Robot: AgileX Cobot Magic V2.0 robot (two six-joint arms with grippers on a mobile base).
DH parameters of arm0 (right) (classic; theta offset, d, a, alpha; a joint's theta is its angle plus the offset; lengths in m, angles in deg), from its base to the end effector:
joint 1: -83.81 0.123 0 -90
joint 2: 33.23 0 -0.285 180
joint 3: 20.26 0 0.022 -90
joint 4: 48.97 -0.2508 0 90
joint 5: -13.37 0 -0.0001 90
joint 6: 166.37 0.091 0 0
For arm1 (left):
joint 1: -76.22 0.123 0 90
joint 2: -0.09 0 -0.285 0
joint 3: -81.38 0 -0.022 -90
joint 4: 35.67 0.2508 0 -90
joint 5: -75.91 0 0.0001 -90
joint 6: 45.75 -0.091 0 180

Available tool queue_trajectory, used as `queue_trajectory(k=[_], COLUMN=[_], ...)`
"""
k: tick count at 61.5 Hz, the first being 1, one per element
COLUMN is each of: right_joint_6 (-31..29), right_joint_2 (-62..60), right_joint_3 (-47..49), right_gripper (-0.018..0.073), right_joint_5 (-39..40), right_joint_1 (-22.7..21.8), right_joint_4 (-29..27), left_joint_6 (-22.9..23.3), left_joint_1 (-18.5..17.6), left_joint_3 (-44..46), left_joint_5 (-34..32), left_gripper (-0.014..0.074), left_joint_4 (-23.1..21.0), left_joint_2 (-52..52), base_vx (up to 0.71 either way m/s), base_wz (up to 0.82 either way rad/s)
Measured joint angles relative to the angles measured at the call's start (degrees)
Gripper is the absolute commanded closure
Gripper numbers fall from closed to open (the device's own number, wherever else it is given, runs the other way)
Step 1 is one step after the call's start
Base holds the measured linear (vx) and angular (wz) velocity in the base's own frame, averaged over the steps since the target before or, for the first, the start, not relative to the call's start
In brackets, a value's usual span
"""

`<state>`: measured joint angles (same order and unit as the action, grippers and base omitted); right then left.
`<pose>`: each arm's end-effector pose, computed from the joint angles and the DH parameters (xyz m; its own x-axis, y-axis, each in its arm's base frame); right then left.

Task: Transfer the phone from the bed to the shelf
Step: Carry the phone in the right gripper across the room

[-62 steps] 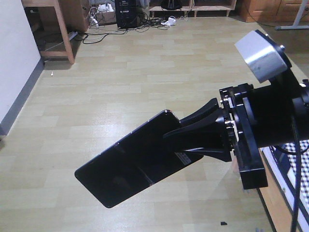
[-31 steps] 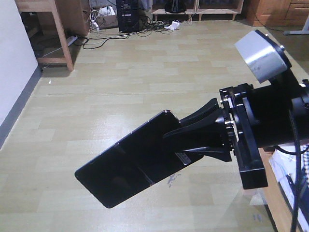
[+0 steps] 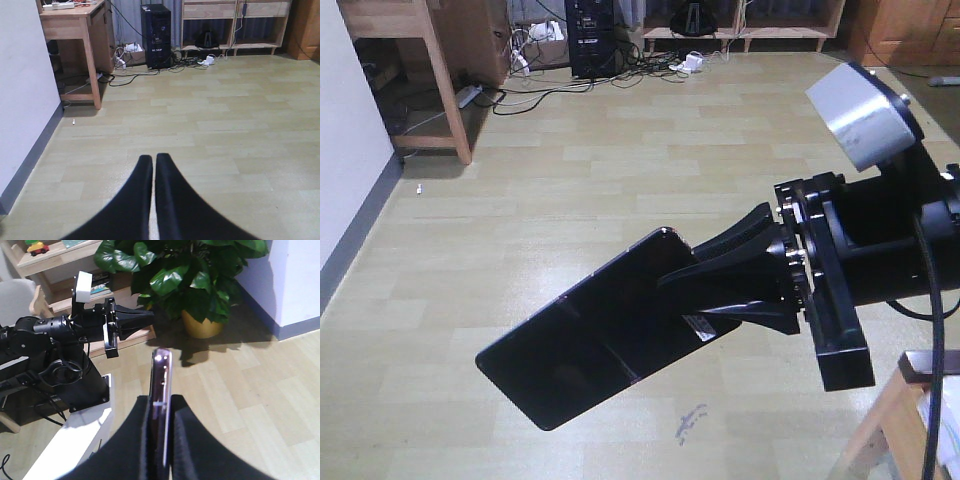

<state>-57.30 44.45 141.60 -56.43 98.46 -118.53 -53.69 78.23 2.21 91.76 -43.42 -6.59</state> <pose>0.1917 0.1329 0.3650 -0.3291 -0.3179 -0.8892 -0.9411 0.1880 0.2811 0.0546 -0.0014 0.1779 -0.2003 0.0014 -0.9797 0.0027 1.0000 0.0008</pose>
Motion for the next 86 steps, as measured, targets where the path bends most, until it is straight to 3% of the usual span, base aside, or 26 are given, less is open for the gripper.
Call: queue_trajectory(k=[86], right_joint_6=[0.0], right_joint_2=[0.0], right_joint_3=[0.0], right_gripper=[0.0561], right_joint_5=[0.0], right_joint_1=[0.0], right_joint_4=[0.0], left_joint_6=[0.0], left_joint_1=[0.0], left_joint_3=[0.0], left_joint_5=[0.0], left_gripper=[0.0596], left_joint_4=[0.0], left_joint_2=[0.0], base_vx=[0.35], base_wz=[-0.02])
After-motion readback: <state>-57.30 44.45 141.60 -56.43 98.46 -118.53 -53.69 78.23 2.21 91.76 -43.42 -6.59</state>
